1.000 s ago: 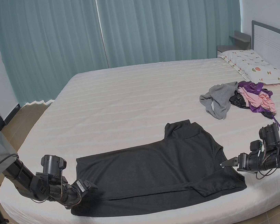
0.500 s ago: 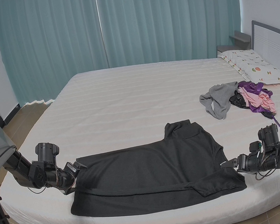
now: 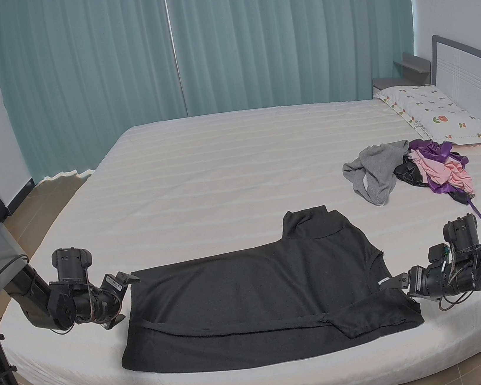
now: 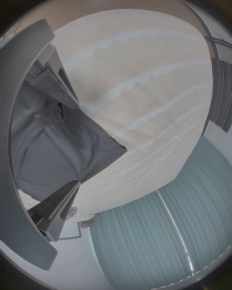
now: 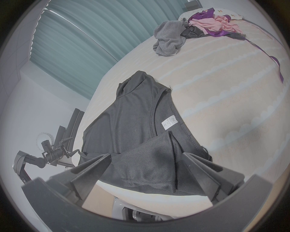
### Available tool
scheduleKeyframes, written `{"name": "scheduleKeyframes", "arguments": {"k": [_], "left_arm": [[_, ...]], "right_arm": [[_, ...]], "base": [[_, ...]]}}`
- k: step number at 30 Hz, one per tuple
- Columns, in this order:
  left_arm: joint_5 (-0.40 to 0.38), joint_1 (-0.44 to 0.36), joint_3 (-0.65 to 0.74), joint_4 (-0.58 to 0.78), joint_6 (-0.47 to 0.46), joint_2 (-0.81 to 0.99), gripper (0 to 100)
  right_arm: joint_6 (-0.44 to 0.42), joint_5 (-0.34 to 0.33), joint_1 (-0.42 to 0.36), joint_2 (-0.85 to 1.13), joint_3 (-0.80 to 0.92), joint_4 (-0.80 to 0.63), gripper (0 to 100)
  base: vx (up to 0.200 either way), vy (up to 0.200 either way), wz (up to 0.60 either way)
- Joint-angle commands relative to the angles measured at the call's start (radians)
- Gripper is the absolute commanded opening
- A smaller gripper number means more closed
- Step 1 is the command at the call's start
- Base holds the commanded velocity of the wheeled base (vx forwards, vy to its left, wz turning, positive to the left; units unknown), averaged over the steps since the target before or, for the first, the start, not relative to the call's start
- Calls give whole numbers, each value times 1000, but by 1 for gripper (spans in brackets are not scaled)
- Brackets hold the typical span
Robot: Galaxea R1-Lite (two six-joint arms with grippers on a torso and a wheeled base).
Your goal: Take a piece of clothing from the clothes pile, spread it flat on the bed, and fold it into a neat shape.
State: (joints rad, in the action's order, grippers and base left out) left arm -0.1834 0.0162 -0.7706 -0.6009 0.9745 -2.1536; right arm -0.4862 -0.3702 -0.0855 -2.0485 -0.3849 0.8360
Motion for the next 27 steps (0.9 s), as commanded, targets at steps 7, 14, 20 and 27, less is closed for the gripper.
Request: {"name": "scheduleKeyframes", "arguments": {"k": [7,14,20,27], "left_arm": [[-67,4,100,-2,-198,21,100],[-59,-13,70,-5,-201,3,100],[-57,-24,70,-5,-207,-20,0],[-10,-10,113,-2,-207,-8,0]], "right_arm": [[1,-4,3,-7,0,0,100],[3,-4,1,-27,-3,2,100],[3,-4,0,-33,1,25,100],[-6,-4,9,-56,-20,29,100]], "base": [[0,0,0],[0,0,0],[0,0,0],[0,0,0]]}}
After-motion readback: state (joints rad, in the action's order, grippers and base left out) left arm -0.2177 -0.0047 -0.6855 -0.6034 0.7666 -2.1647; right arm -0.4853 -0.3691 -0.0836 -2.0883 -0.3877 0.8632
